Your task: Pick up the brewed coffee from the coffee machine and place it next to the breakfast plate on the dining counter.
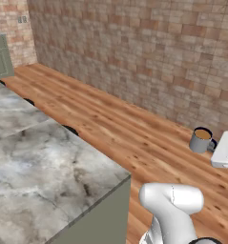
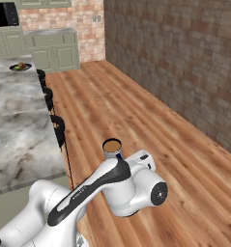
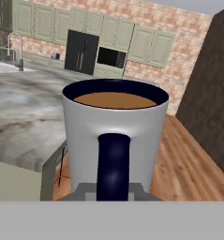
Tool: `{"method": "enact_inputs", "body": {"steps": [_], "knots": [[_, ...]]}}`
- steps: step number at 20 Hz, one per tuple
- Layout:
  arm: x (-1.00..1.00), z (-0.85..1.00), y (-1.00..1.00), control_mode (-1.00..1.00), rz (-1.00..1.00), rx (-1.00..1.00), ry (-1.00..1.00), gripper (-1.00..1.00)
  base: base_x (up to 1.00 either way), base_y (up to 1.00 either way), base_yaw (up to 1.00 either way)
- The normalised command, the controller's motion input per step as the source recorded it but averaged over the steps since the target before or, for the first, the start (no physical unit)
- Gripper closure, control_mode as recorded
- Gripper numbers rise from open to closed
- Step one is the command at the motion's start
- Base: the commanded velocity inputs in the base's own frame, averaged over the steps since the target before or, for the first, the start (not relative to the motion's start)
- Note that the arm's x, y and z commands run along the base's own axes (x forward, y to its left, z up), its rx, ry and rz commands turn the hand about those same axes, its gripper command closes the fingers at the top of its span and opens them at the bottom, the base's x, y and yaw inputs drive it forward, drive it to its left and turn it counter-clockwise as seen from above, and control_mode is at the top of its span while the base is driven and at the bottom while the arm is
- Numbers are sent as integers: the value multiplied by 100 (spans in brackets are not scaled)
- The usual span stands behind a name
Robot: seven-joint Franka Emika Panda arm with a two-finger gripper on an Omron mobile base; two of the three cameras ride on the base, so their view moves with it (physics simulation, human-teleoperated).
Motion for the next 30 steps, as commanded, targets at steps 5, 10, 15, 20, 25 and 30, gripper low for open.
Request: {"method": "enact_inputs", "body": {"steps": [5,10,15,20,25,30], "knots": [[0,0,0,100,0,0,0,100,100,-82,37],[0,0,0,100,0,0,0,100,96,-100,17],[0,0,0,100,0,0,0,100,75,-100,14],[0,0,0,100,0,0,0,100,63,-100,13],[0,0,0,100,0,0,0,100,91,-100,17],[0,0,0,100,0,0,0,100,100,-77,25]]}}
